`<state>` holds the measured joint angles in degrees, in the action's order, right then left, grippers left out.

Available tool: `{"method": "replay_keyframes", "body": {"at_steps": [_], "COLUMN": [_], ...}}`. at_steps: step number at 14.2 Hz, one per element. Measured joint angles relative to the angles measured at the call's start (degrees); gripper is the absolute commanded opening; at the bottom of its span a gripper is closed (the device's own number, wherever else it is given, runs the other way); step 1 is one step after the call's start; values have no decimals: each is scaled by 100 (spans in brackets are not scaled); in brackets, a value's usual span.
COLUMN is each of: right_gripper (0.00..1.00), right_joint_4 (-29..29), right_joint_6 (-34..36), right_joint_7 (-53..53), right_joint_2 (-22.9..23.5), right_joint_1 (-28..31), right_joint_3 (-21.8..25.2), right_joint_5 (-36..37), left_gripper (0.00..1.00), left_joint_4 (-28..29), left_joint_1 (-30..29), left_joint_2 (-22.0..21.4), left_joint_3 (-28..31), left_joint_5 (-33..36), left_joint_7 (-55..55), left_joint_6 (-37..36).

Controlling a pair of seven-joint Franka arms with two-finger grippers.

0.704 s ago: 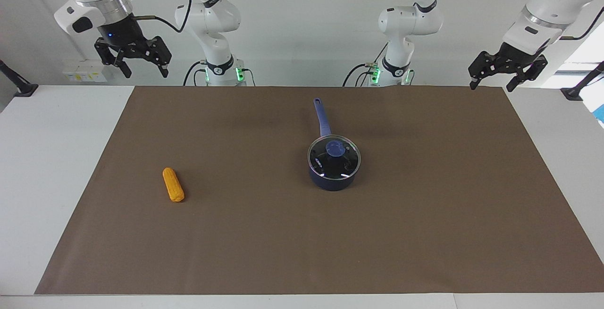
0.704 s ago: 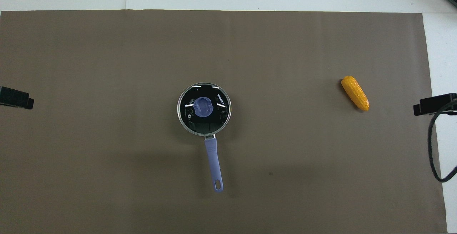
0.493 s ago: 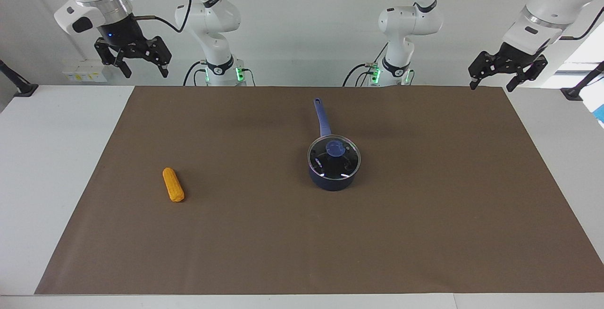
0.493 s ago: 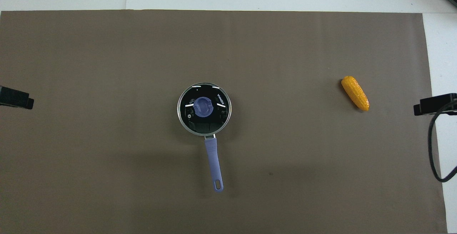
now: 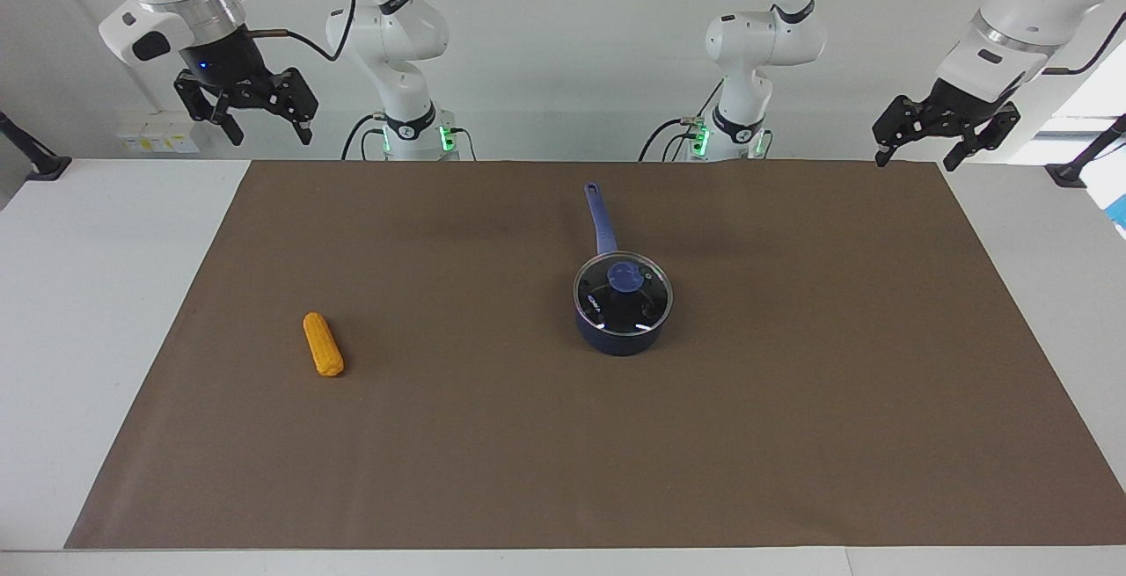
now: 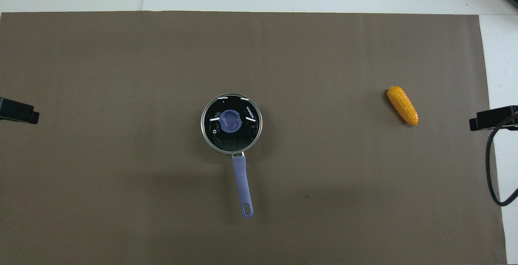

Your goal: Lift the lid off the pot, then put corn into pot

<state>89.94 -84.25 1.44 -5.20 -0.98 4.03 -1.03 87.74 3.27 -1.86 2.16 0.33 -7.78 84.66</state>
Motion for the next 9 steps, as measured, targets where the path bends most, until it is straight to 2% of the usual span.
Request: {"method": "replay_keyframes", "body": {"at_steps": [3, 9], "right_gripper": [100, 100], "right_joint_4": [0, 0], "right_joint_6": [0, 0], "right_joint_7": [0, 0], "right_joint_2": [0, 0], "right_joint_1": [-2, 1], "right_joint_3": [0, 25], "right_joint_5": [0, 0], "left_gripper": [100, 100], "left_joint_4": [86, 466], "left_joint_1": [176, 1115], "left_joint_2": [5, 43], "left_joint_3": [-92, -153], "left_joint_5": [-8, -9], "left_joint_7": [-8, 675], "left_joint_6": [0, 289]}}
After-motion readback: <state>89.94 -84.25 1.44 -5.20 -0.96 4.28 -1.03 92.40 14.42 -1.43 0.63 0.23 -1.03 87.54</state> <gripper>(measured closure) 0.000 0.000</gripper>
